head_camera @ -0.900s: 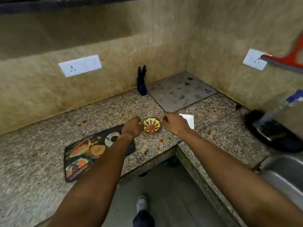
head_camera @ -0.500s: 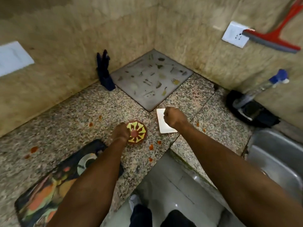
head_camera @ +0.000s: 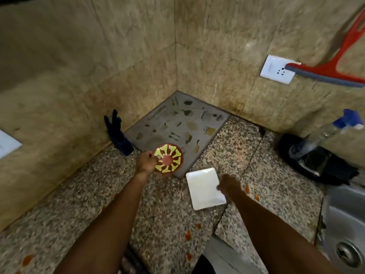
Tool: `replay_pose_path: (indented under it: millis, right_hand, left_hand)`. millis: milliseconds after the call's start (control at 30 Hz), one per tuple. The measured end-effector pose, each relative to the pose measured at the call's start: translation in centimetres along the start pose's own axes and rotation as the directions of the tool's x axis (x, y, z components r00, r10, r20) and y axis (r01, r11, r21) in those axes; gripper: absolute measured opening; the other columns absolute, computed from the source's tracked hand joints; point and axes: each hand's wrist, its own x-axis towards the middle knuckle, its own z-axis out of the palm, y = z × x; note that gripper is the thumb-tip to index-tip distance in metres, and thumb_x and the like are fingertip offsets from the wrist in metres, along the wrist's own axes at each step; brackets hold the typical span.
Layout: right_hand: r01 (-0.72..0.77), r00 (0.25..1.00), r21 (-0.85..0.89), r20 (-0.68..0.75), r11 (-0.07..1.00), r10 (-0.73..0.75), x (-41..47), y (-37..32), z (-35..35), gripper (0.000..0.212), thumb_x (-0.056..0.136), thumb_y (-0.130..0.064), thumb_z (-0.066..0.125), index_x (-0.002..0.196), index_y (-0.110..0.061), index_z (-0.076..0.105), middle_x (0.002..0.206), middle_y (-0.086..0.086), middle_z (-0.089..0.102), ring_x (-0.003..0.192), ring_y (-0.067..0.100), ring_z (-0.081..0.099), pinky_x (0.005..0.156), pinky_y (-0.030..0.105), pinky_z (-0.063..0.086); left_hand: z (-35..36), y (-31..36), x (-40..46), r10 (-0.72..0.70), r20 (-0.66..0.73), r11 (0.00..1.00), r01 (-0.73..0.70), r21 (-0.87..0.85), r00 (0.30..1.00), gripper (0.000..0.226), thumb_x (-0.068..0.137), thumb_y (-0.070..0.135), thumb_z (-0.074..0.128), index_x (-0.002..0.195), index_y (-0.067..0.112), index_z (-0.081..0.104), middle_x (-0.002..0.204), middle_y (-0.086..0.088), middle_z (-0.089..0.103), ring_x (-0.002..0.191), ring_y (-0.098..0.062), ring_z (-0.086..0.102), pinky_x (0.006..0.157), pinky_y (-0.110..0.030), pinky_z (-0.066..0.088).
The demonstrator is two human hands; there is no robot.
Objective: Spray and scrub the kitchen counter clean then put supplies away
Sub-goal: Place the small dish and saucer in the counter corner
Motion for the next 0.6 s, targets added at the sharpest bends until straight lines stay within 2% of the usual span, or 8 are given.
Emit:
replay_pose_path:
  millis: [100,167,233,300,333,433,500,600]
  right_hand:
    - [0.074,0.989,0.069,0.122,0.995,-0.082,3.3,-1.9,-3.8,0.059,0.081,-0.014,0.075,0.133,0.001,0.052,0.133,0.021,0.058,0.110,0.030,0.062,0.085,0.037,0.053]
    - [0.108,0.990,0.187,0.071,0.976,-0.123,6.1,-4.5,-7.5,0.048,0.081,-0.012,0.077,0.123,0.005,0.062,0.121,0.023,0.066,0.089,0.026,0.064,0.070,0.034,0.054]
    - [0.174,0.985,0.309,-0.056,0.935,-0.164,9.5,-7.9,-10.3,0.036,0.080,-0.010,0.077,0.109,0.008,0.068,0.110,0.023,0.069,0.088,0.033,0.067,0.076,0.036,0.053]
    - [0.177,0.984,0.422,-0.107,0.889,-0.146,13.5,-11.5,-11.9,0.031,0.079,-0.011,0.078,0.099,0.010,0.068,0.101,0.021,0.070,0.088,0.037,0.067,0.087,0.044,0.056]
    - [0.162,0.986,0.463,-0.110,0.871,-0.125,15.6,-13.4,-12.1,0.030,0.079,-0.014,0.079,0.095,0.009,0.068,0.100,0.021,0.070,0.090,0.037,0.068,0.086,0.047,0.056]
    - [0.099,0.995,0.587,-0.080,0.804,-0.064,20.9,-18.7,-12.2,0.038,0.081,-0.018,0.077,0.108,0.007,0.065,0.108,0.023,0.070,0.091,0.034,0.070,0.075,0.042,0.058]
    - [0.069,0.997,0.646,-0.059,0.760,-0.041,23.6,-22.3,-12.7,0.032,0.085,-0.013,0.072,0.109,0.007,0.065,0.107,0.023,0.070,0.081,0.030,0.067,0.067,0.036,0.052]
    - [0.031,1.000,0.672,-0.025,0.740,-0.020,27.8,-26.3,-13.0,0.029,0.088,-0.010,0.067,0.114,0.004,0.066,0.110,0.023,0.070,0.082,0.033,0.068,0.066,0.038,0.055]
  left_hand:
    - [-0.4,2.2,2.5,-0.078,-0.021,0.992,0.075,-0.098,0.997,0.018,0.089,0.017,0.065,0.101,0.004,0.070,0.095,-0.010,0.069,0.083,-0.025,0.064,0.063,-0.028,0.050]
    - [-0.8,3.7,4.8,-0.116,-0.052,0.980,0.105,-0.170,0.992,0.023,0.089,0.018,0.065,0.104,0.002,0.071,0.100,-0.013,0.071,0.089,-0.028,0.066,0.072,-0.033,0.055]
    - [-1.4,5.5,7.5,-0.139,-0.052,0.971,0.126,-0.205,0.989,0.026,0.089,0.017,0.064,0.107,0.001,0.070,0.106,-0.015,0.071,0.094,-0.030,0.067,0.081,-0.040,0.057]
    - [-1.5,7.6,10.4,-0.182,-0.002,0.936,0.173,-0.305,0.983,0.022,0.089,0.012,0.065,0.107,0.000,0.068,0.105,-0.016,0.069,0.094,-0.031,0.066,0.075,-0.044,0.059]
    - [-1.5,8.9,11.5,-0.204,0.021,0.911,0.198,-0.361,0.979,0.019,0.089,0.009,0.064,0.106,0.002,0.067,0.104,-0.016,0.068,0.091,-0.030,0.065,0.070,-0.043,0.059]
    - [-1.1,11.7,14.9,-0.240,0.027,0.869,0.227,-0.439,0.970,0.008,0.095,0.012,0.058,0.098,0.009,0.066,0.102,-0.012,0.067,0.084,-0.024,0.064,0.071,-0.038,0.057]
    - [-0.8,13.2,17.4,-0.262,0.015,0.843,0.236,-0.484,0.965,0.012,0.098,0.015,0.054,0.089,0.016,0.061,0.095,-0.008,0.065,0.086,-0.022,0.062,0.071,-0.034,0.054]
    - [-0.4,13.9,21.3,-0.282,0.032,0.811,0.256,-0.527,0.959,0.012,0.099,0.014,0.052,0.089,0.018,0.060,0.096,-0.007,0.064,0.083,-0.019,0.061,0.063,-0.030,0.052]
